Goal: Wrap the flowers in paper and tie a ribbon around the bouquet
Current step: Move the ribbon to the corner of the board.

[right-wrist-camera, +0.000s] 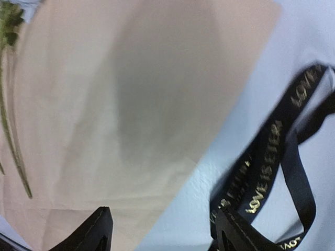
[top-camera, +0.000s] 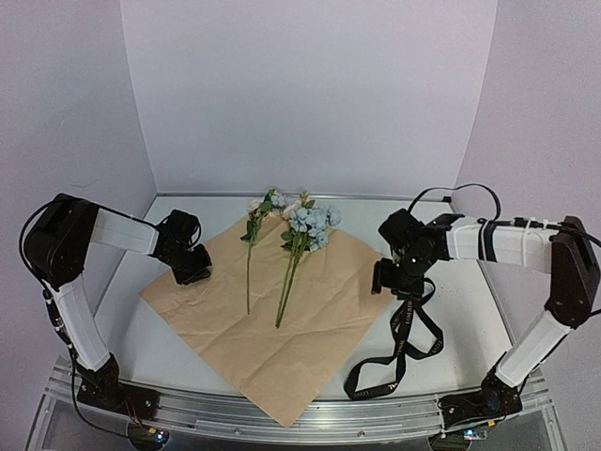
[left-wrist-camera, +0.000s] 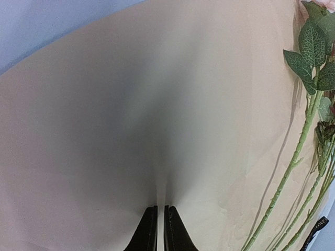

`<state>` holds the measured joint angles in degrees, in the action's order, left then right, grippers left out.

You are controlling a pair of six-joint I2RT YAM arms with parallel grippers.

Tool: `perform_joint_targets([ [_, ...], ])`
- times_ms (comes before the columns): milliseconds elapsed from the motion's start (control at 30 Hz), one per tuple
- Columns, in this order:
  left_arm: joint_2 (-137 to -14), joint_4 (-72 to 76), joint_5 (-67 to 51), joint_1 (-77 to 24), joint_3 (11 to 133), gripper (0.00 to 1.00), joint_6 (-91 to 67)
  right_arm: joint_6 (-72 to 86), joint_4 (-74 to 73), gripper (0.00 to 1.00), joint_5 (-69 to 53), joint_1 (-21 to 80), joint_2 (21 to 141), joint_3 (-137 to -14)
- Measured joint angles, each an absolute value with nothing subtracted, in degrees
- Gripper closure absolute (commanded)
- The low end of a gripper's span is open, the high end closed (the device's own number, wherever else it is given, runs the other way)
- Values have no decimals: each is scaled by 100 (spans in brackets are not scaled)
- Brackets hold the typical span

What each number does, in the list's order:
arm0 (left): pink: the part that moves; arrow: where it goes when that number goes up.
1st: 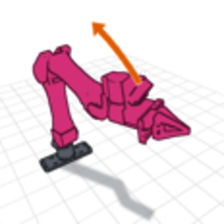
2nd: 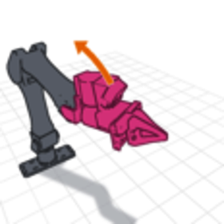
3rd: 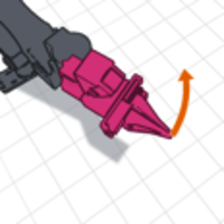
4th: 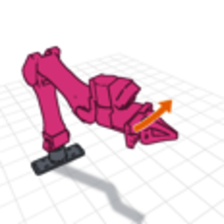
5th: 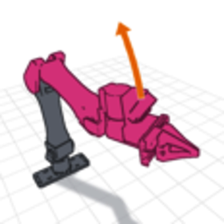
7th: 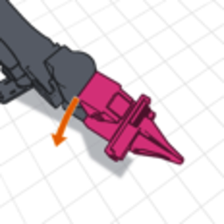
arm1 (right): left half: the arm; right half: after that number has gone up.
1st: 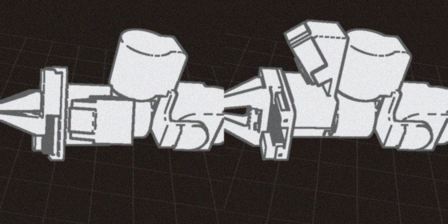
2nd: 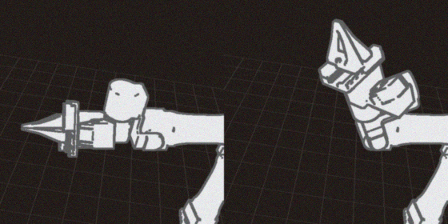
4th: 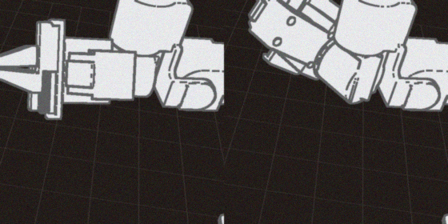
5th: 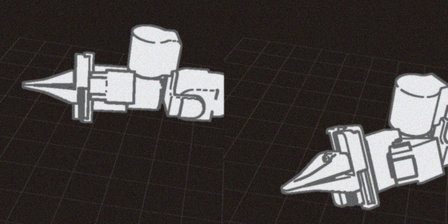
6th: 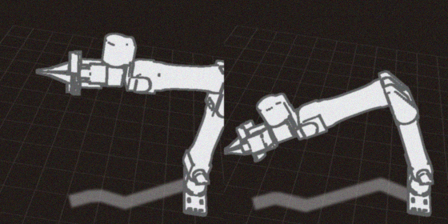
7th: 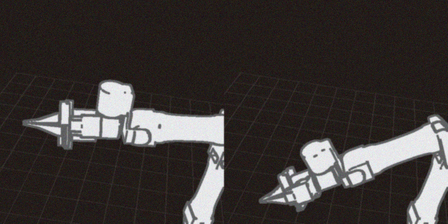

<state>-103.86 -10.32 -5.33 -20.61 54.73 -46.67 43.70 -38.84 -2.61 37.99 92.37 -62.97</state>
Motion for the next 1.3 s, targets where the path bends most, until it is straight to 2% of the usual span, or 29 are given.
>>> perform_joint_targets([
  [133, -10422, -1048, -550, -2054, 5520, 92, -4646, 4760, -3843, 51, -351, 3832, 8883, -5465],
  [333, -10436, -1089, -550, -2051, 5554, 92, -4644, 5274, -3517, 59, -542, 3834, 8603, -4485],
  [433, -10444, -1121, -550, -2051, 5584, 92, -4644, 5384, -3476, 70, -570, 3748, 8618, -4298],
  [667, -10447, -1214, -543, -2051, 5620, 92, -4625, 5353, -3489, 93, -570, 2458, 8866, -4387],
  [833, -10447, -1236, -541, -2051, 5626, 92, -4591, 5019, -4011, 100, -221, 1374, 8956, -4744],
  [967, -10447, -1255, -543, -2049, 5634, 92, -4540, 4718, -4349, 100, 105, 639, 8956, -5214],
  [1033, -10447, -1263, -544, -2047, 5639, 92, -4506, 4564, -4501, 87, 253, 427, 8947, -5475],
  [1100, -10447, -1271, -545, -2045, 5640, 90, -4488, 4409, -4636, 66, 341, 338, 8913, -5694],
  [1167, -10444, -1302, -551, -2045, 5654, 87, -4482, 4301, -4745, 39, 338, 523, 8824, -5831],
  [1200, -10444, -1302, -563, -2043, 5657, 86, -4482, 4234, -4767, 30, 336, 702, 8747, -5839],
  [1267, -10437, -1302, -585, -2042, 5659, 85, -4481, 4228, -4850, 18, 309, 1211, 8562, -5819],
  [1300, -10431, -1310, -589, -2040, 5660, 85, -4480, 4254, -4860, 16, 288, 1503, 8450, -5760],
])
